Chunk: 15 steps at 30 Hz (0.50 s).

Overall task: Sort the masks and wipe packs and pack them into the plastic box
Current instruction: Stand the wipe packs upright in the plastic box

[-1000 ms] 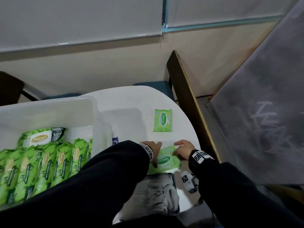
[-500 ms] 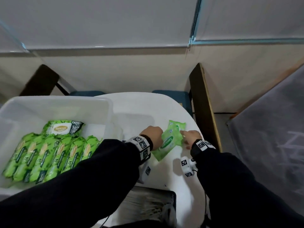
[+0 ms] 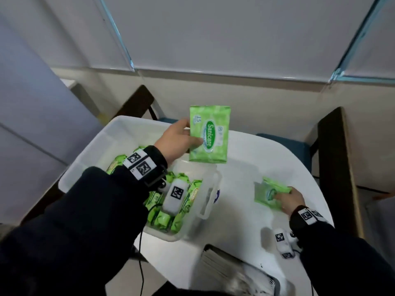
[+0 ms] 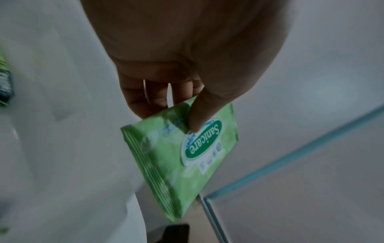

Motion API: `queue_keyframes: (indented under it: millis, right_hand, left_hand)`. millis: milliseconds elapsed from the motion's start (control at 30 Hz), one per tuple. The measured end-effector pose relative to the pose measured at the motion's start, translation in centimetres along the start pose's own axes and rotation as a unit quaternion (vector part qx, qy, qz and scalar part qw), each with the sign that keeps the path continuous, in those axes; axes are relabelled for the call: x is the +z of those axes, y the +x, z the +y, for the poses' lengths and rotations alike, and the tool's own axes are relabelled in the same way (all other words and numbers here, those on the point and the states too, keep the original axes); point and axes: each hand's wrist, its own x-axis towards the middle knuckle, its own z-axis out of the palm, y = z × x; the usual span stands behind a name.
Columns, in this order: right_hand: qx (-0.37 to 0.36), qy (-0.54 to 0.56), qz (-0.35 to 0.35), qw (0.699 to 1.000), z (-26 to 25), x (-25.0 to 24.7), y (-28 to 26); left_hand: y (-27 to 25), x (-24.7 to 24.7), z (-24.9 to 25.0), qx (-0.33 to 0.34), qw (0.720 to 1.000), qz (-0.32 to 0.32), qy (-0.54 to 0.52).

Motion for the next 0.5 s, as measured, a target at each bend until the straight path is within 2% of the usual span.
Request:
queue_keyframes:
  millis: [133, 267, 367, 500]
  right_hand:
    - [-0.045, 0.145, -0.034, 0.988, -4.1, -0.4, -4.0]
    - [-0.126, 0.221, -0.064, 0.965, -10.4, -0.7, -8.6]
    - [-0.150, 0.260, -0.087, 0.950, -15.1, 0.7, -12.3]
    - [-0.165, 0.272, -0.119, 0.940, -19.3, 4.7, -17.0]
  left_hand:
    - [2.0, -7.8, -1.7, -0.049, 0.996, 0.061, -0.037]
    - [4.1, -14.0, -6.1, -0.179, 0.964, 0.138, -0.139]
    - [5.1, -16.1, -10.4, -0.242, 0.943, 0.185, -0.134]
    - [6.0, -17.1, -14.0, -0.293, 0.932, 0.182, -0.114]
